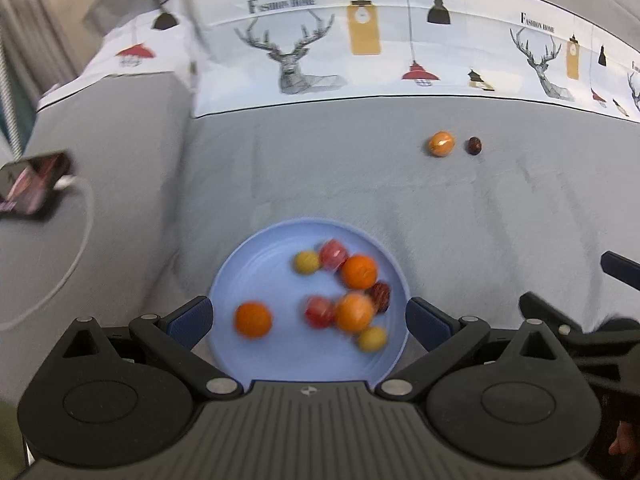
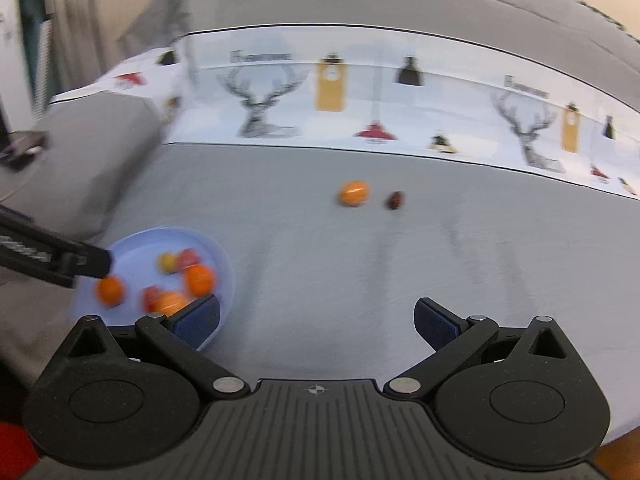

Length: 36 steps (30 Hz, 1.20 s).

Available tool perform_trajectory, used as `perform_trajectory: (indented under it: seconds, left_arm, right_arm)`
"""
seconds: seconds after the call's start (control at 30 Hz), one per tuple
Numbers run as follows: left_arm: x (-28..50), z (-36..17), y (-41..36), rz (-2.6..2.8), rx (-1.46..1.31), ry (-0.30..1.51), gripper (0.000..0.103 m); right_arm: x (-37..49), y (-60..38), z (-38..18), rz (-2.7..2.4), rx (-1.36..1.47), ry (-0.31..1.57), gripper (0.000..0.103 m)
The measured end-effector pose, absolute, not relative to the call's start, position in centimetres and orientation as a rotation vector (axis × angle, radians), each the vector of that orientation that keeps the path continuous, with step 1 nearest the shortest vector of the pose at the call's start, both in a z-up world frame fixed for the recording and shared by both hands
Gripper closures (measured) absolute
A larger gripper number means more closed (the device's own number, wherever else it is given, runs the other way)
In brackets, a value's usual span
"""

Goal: Organize fruits
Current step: 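Grasp the orange with the left gripper while the right gripper grasps the dark red date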

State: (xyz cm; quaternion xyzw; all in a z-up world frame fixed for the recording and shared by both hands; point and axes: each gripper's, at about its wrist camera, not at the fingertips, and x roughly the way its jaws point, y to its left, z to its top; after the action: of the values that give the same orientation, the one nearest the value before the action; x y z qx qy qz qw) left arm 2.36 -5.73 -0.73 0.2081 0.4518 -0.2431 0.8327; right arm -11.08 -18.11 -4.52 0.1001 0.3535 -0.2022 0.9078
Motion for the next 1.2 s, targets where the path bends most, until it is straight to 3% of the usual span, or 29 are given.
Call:
perform_trajectory:
  seconds: [0.27,0.6,1.03,1.1,1.13,1.17,1.2]
  left_arm:
    - [6.9,-3.4,-15.7,-0.618,0.487,0.885,0.0]
    - [14.3,-11.6,-28.5,-0.75,0.609,0.865,0.0]
    - [18.9,-16.4,-33.8,-0.848,0.649,0.995,0.0]
    - [18.8,-16.5,-34.1,-0.849,0.658,0.998,0.007]
    - [18.7,-16.3,-34.1,-0.872,0.644,0.996,0.022]
    - [18.4,-15.8,-34.0,-0.901,0.628,1.0,0.053]
    - [18.1,-15.3,-33.9,-0.915,0.623,1.004,0.071]
  right_arm:
    - [-8.0,-27.1,-8.6,-0.563,0.195,0.724,0.001]
    - [0.8,-36.2,-16.1,-0.453,0.116,0.754,0.001]
    - [5.7,-39.3,-18.8,-0.327,0.107,0.661,0.001]
    - [5.7,-39.4,-18.7,-0.327,0.107,0.667,0.001]
    - [5.8,-39.4,-18.6,-0.327,0.101,0.673,0.008]
    - [5.7,-39.3,-18.5,-0.314,0.106,0.671,0.019]
    - [5.4,-38.9,-18.1,-0.285,0.107,0.657,0.06]
